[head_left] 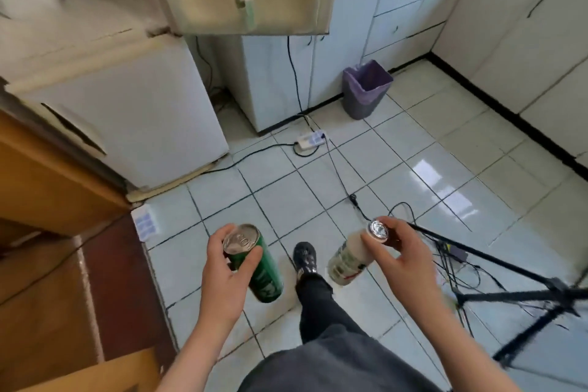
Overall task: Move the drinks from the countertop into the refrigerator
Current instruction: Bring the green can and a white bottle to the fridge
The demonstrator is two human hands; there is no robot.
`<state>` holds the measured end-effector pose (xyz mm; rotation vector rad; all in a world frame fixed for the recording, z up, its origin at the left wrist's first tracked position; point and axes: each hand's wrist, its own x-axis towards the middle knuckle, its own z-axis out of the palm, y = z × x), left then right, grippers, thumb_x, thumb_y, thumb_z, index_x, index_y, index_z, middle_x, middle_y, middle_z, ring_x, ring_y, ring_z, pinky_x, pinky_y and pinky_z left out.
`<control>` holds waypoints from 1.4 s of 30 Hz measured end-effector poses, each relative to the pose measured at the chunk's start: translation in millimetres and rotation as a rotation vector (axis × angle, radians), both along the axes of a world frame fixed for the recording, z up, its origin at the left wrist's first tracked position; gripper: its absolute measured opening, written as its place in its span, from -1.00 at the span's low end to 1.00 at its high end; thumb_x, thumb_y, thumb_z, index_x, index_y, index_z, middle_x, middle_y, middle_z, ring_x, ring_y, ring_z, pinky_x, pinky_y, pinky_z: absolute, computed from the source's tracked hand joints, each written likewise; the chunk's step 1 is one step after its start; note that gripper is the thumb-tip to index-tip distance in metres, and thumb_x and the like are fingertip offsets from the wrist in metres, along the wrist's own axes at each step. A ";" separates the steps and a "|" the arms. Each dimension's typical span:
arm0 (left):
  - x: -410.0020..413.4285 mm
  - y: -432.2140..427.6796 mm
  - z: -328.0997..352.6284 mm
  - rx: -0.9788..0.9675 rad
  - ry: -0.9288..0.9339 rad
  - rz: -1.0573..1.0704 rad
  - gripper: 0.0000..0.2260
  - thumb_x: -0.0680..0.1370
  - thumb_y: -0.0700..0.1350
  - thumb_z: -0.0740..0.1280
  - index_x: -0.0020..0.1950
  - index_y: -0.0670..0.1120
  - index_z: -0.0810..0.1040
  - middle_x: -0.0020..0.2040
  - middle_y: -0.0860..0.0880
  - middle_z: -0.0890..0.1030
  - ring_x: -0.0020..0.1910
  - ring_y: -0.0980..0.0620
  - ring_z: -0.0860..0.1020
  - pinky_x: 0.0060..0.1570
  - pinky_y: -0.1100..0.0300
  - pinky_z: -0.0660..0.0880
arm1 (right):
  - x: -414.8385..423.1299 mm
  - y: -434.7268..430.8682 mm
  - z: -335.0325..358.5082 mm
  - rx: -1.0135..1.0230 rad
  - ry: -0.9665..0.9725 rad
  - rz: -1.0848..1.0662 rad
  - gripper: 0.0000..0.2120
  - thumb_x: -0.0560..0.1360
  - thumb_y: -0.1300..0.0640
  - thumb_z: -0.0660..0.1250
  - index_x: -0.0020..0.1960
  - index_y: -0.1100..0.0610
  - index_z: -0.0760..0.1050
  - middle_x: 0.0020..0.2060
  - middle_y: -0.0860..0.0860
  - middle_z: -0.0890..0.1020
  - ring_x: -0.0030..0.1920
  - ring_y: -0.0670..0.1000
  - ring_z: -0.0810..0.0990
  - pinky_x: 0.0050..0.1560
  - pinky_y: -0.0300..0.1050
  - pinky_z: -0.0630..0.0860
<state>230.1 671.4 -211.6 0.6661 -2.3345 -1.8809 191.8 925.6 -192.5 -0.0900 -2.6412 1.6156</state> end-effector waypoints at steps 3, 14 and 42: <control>-43.4 -25.8 -6.9 0.014 -0.020 0.091 -0.61 0.50 -0.17 0.39 0.27 0.05 0.36 0.09 0.22 0.49 -0.01 0.45 0.47 -0.07 0.34 0.42 | -67.0 -32.7 -11.5 -0.018 -0.004 0.073 -0.78 0.41 0.08 0.43 -0.08 -0.20 0.48 -0.12 -0.30 0.60 -0.09 -0.23 0.58 -0.11 -0.44 0.47; -220.2 -116.6 28.8 0.012 0.046 0.395 -0.67 0.52 -0.17 0.35 0.20 0.11 0.37 0.07 0.23 0.47 0.01 0.40 0.47 -0.10 0.40 0.43 | -331.3 -174.5 18.2 -0.061 0.075 0.412 -0.77 0.42 0.10 0.43 -0.07 -0.19 0.46 -0.17 -0.19 0.62 -0.12 -0.22 0.58 -0.15 -0.45 0.46; -515.2 -379.2 44.1 0.002 0.196 0.127 -0.63 0.49 -0.14 0.42 0.15 0.21 0.38 -0.05 0.41 0.52 -0.03 0.39 0.51 -0.07 0.30 0.42 | -589.4 -401.7 87.5 -0.025 0.423 -0.195 -0.78 0.43 -0.08 0.35 0.04 -0.10 0.44 -0.08 -0.12 0.58 -0.06 -0.11 0.57 -0.02 -0.24 0.51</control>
